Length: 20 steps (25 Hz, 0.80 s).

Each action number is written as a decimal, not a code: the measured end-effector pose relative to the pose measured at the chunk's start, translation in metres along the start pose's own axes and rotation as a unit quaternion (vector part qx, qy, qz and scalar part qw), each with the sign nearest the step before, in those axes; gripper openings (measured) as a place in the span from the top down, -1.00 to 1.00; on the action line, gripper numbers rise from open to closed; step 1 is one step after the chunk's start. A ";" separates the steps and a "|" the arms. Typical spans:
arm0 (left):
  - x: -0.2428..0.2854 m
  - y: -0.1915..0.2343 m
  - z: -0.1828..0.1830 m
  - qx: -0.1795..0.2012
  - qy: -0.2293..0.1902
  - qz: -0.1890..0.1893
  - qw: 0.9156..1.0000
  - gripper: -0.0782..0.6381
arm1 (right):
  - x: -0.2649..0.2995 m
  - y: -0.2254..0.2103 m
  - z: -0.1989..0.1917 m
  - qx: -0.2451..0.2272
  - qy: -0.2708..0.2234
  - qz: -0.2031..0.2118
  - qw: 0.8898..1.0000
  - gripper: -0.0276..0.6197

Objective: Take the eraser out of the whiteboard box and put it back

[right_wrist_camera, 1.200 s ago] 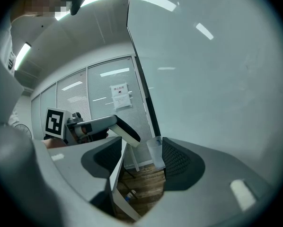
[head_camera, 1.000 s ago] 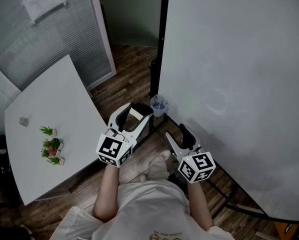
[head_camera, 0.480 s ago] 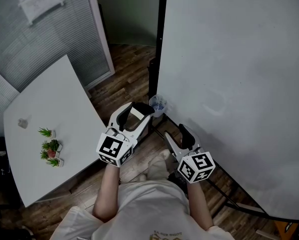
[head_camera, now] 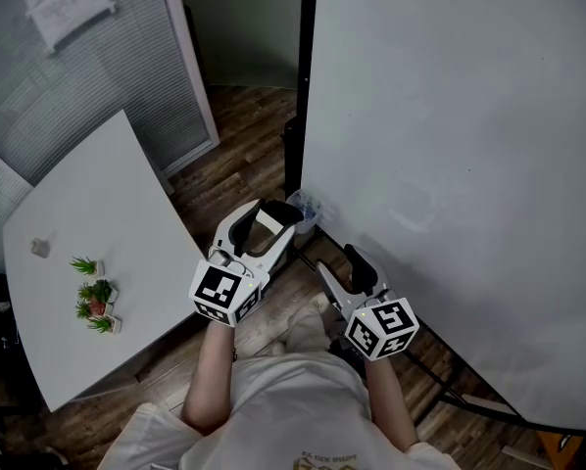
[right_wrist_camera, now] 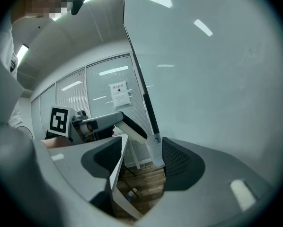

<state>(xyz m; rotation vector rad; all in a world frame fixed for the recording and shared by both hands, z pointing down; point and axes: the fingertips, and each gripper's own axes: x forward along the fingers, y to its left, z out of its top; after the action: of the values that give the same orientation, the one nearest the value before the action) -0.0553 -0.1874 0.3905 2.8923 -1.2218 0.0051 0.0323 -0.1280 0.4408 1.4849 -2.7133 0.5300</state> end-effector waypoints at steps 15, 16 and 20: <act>0.024 0.001 -0.007 -0.001 0.010 -0.012 1.000 0.05 | 0.006 -0.008 0.001 0.007 0.004 0.005 1.000 0.09; 0.025 0.001 -0.007 -0.002 0.010 -0.013 1.000 0.05 | 0.006 -0.009 0.001 0.007 0.005 0.005 1.000 0.09; 0.029 0.002 -0.010 -0.004 0.014 -0.014 1.000 0.05 | 0.008 -0.012 0.000 0.010 0.006 0.006 1.000 0.09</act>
<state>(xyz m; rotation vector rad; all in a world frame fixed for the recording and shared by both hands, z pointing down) -0.0367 -0.2099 0.4009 2.8929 -1.1733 0.0409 0.0375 -0.1407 0.4453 1.4649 -2.7184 0.5667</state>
